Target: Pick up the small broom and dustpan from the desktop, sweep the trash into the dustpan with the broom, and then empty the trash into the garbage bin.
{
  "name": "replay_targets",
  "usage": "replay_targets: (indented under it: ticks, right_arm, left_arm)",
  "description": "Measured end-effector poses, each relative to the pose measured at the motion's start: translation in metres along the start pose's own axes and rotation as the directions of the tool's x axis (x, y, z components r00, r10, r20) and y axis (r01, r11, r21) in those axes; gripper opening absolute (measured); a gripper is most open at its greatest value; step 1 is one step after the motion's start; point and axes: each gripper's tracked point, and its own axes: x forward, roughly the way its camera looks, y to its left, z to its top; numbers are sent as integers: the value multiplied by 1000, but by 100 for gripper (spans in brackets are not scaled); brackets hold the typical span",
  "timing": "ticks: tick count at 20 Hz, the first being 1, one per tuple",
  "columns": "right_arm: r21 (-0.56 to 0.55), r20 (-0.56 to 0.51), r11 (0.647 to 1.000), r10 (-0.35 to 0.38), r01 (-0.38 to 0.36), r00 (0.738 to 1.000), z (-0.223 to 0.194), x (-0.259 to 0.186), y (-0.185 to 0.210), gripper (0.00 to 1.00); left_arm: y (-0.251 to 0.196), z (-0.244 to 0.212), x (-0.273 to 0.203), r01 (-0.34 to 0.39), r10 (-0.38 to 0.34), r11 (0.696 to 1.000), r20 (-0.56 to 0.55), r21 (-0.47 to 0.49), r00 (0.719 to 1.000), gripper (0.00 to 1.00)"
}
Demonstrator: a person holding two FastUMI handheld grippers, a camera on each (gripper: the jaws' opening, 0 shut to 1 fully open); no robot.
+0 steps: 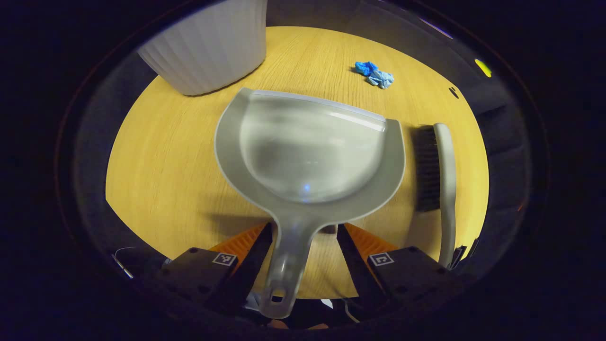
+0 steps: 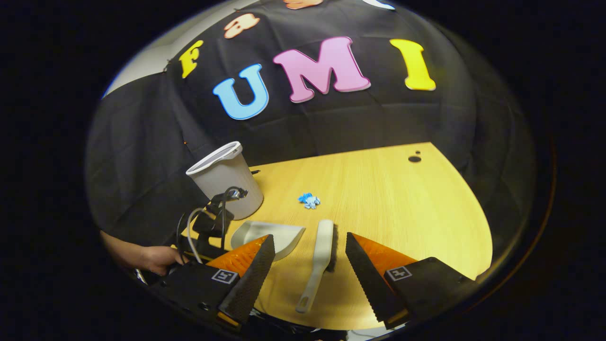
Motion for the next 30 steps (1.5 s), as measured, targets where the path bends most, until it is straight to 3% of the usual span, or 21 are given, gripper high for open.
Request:
replay_targets:
  ticks: [2,3,6,8,11,13,14,15,17,18,22,23,24,25,27,28,30]
  right_arm:
    - [6,-46,1000,-28,28,999,-15,1,-6,97]
    - [15,-62,999,-35,36,997,-16,2,-6,97]
    - [34,-103,998,-55,59,993,-19,6,-7,97]
    - [17,-132,997,-66,69,989,-19,7,-7,97]
    - [-16,-221,998,-70,68,973,-34,3,-10,97]
    - [-34,-357,996,-84,77,930,-56,-6,-13,97]
    - [-56,-438,995,-99,82,894,-69,-15,-17,98]
    - [-90,-495,990,-136,105,859,-79,-18,-24,85]
    - [-146,-574,980,-193,132,796,-92,-20,-34,88]
    - [-166,-602,974,-224,155,766,-98,-22,-40,99]
    - [-189,-695,956,-290,222,657,-114,-28,-51,99]
    - [-173,-711,958,-283,230,643,-113,-31,-48,99]
    - [-156,-709,957,-281,245,647,-103,-34,-44,99]
    - [-127,-697,961,-263,245,668,-104,-26,-42,100]
    - [-156,-708,948,-302,276,639,-101,-32,-53,95]
    - [-188,-701,943,-324,273,635,-97,-31,-58,76]
    - [-215,-715,942,-331,257,616,-99,-30,-63,53]
  left_arm:
    - [7,9,4,-51,51,998,-24,37,998,82]
    - [6,11,2,-52,54,997,-41,50,998,72]
    - [9,14,0,-46,53,993,-57,110,997,60]
    - [10,17,2,-42,52,991,-76,127,996,37]
    - [14,17,-1,-32,47,986,-88,165,995,30]
    - [14,17,-1,-18,35,981,-85,192,996,30]
    - [15,17,-1,-10,26,980,-80,199,996,30]
    - [16,17,-1,0,14,979,-69,202,997,31]
    - [17,16,-1,24,-15,978,-44,205,999,30]
    - [18,15,-2,36,-30,978,-33,204,999,30]
    - [20,14,-2,76,-75,978,-12,196,997,30]
    - [20,15,-2,84,-83,976,-12,199,996,29]
    - [20,14,-2,91,-90,975,-13,203,996,30]
    - [21,14,-1,99,-98,974,-14,204,995,30]
    - [21,14,-2,107,-106,973,-16,203,994,30]
    - [21,14,-1,107,-106,973,-14,205,994,30]
    - [21,14,-2,101,-99,973,-19,208,995,30]
